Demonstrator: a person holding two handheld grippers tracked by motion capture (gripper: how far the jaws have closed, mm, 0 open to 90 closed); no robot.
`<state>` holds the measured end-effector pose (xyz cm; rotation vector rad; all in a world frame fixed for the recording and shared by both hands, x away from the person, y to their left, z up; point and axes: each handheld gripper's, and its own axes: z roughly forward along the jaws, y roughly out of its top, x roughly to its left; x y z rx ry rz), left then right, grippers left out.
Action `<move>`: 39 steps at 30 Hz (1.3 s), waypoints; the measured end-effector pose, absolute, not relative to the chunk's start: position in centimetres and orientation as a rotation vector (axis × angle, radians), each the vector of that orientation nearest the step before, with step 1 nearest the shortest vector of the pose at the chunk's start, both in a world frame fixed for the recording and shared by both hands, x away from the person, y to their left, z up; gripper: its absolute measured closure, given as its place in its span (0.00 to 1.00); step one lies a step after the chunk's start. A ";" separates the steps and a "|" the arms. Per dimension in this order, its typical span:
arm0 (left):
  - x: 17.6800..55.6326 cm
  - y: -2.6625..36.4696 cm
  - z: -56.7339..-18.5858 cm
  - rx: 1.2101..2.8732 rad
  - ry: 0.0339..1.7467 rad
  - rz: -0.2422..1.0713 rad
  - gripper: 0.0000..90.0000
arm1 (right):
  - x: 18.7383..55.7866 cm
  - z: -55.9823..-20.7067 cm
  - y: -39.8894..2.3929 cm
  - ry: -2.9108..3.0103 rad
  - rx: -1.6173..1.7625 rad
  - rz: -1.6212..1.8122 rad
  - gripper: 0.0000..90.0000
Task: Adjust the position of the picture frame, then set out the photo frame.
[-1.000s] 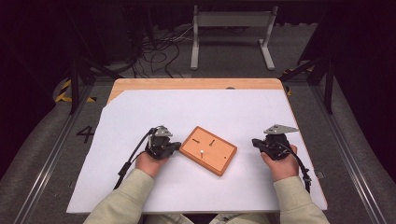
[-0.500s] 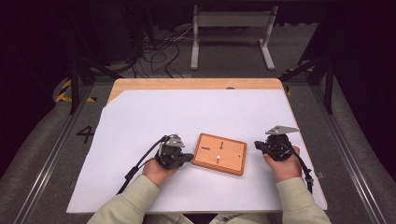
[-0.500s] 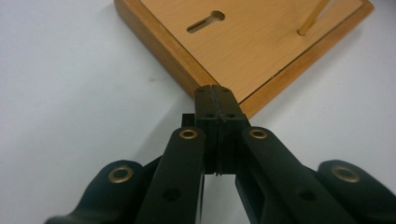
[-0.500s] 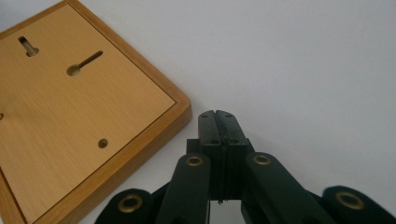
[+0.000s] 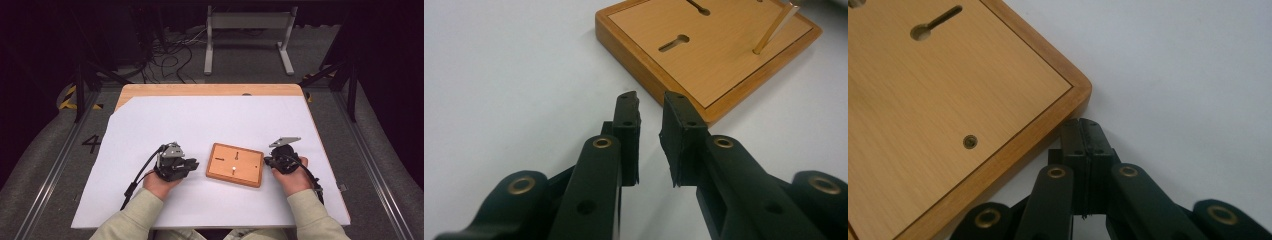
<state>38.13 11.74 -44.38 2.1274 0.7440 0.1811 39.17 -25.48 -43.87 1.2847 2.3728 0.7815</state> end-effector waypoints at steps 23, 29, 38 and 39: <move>38.2 13.9 -44.0 2.058 0.804 0.243 0.60 | 41.0 -43.2 -22.8 2.346 1.111 0.859 0.89; 38.3 14.4 -43.4 2.010 0.810 0.248 0.53 | 39.5 -41.8 -23.4 2.300 1.016 0.968 0.71; 38.0 14.7 -43.0 1.968 0.777 0.263 0.50 | 37.7 -40.0 -24.1 2.325 0.913 1.164 0.67; 38.0 14.6 -43.0 1.968 0.778 0.264 0.50 | 37.6 -39.9 -24.1 2.331 0.899 1.173 0.67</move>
